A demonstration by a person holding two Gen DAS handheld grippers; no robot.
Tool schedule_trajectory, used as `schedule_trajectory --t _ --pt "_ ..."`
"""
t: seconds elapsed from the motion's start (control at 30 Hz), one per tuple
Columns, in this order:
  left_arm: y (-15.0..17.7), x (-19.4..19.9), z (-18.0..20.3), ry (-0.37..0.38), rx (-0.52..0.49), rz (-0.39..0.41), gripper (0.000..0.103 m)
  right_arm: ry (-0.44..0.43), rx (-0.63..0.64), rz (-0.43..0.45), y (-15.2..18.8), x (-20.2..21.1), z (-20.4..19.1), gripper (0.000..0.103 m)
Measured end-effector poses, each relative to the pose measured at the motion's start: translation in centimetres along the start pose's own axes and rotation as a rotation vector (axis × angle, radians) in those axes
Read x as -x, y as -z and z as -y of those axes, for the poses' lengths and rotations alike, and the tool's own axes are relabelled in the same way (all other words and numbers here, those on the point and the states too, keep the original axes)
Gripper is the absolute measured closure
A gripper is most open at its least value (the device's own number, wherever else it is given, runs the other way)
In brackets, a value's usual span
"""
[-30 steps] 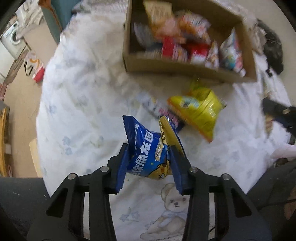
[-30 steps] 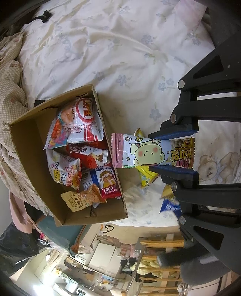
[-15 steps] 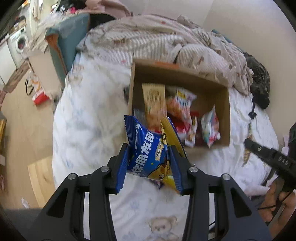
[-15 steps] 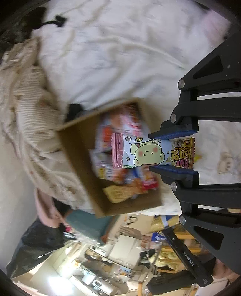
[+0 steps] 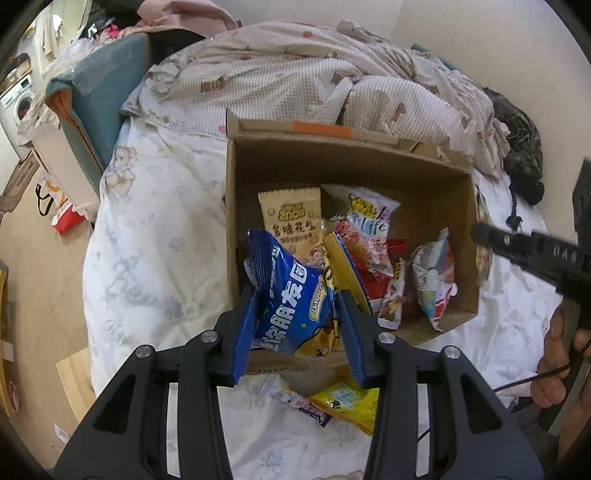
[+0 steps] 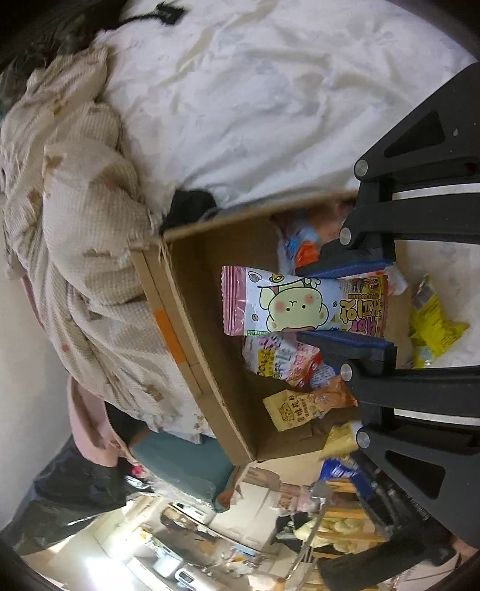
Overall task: Organize snacks
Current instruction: 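Carry both packets over the box and open both grippers to drop them, then withdraw both grippers and lower them toward the yellow chip bag and white stick snack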
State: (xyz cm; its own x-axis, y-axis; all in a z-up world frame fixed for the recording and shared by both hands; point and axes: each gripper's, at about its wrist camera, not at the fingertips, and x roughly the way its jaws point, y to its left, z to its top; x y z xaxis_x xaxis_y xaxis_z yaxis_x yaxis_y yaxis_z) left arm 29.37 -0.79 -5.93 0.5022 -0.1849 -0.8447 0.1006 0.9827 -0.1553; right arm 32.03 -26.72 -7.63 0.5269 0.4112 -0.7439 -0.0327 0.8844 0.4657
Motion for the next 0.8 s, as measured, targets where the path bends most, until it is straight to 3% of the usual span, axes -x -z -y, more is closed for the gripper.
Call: schedule_trajectory --t 0.27,0.33,0.4,0.47,0.53,0.8 --pt "-0.4 -1.2 0.2 0.025 0.009 -0.013 0.062 -0.096 -0.047 -0.017 -2.4 -3.1 -0.6 0.072" --pt "-0.5 -1.0 0.4 0.018 0.001 0.001 0.056 -0.119 -0.069 -0.041 -2.4 -3.7 -0.5 0.071" --pt "-0.7 -0.9 0.6 0.013 -0.003 0.01 0.039 -0.122 -0.086 -0.056 -2.3 -4.0 -0.2 0.064" --pt "-0.7 -0.8 0.7 0.016 0.001 0.014 0.025 -0.117 -0.088 -0.05 -2.3 -3.9 0.1 0.041" --pt "-0.7 -0.7 0.7 0.012 0.001 0.019 0.024 -0.11 -0.101 -0.023 -2.3 -3.3 0.6 0.036" --pt "-0.6 -0.4 0.8 -0.002 0.0 0.036 0.024 -0.126 -0.083 -0.003 -2.3 -2.2 0.5 0.036"
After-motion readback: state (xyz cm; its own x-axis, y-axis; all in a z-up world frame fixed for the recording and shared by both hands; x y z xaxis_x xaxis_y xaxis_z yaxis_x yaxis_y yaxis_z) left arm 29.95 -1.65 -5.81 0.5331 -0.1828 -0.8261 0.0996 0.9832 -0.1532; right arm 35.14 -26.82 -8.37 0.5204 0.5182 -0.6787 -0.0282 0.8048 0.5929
